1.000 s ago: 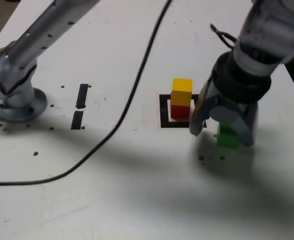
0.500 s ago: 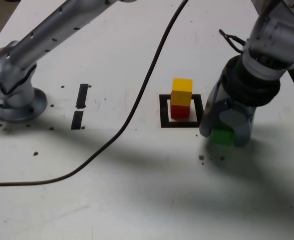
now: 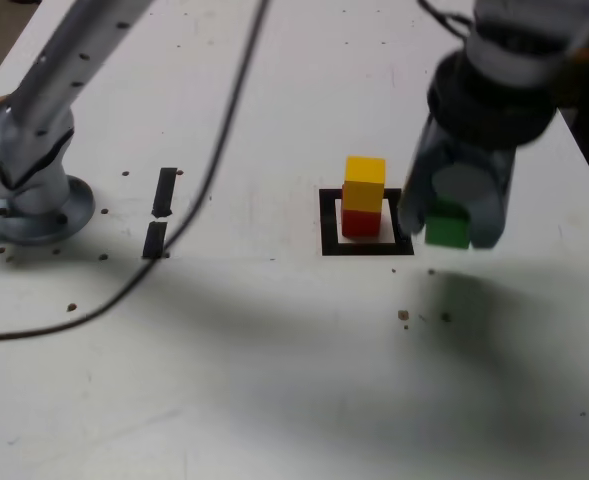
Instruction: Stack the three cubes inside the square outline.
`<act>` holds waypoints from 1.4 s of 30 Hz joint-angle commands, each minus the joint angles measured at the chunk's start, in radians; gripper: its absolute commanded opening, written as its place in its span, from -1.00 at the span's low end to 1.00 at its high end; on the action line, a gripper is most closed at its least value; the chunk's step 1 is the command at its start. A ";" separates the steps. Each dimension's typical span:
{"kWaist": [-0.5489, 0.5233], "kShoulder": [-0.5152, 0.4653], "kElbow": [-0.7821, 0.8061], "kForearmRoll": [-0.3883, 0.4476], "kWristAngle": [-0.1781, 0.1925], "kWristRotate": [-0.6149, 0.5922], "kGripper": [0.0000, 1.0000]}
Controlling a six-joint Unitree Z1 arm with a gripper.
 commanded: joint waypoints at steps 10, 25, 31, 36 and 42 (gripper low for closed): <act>0.052 -0.389 0.230 0.016 0.045 -0.005 -1.00; 0.121 -0.284 0.347 0.015 -0.021 -0.044 -1.00; 0.127 -0.247 0.325 0.014 -0.023 -0.047 -1.00; 0.128 -0.212 0.301 0.014 -0.028 -0.041 -1.00; 0.129 -0.194 0.293 0.014 -0.032 -0.040 -0.98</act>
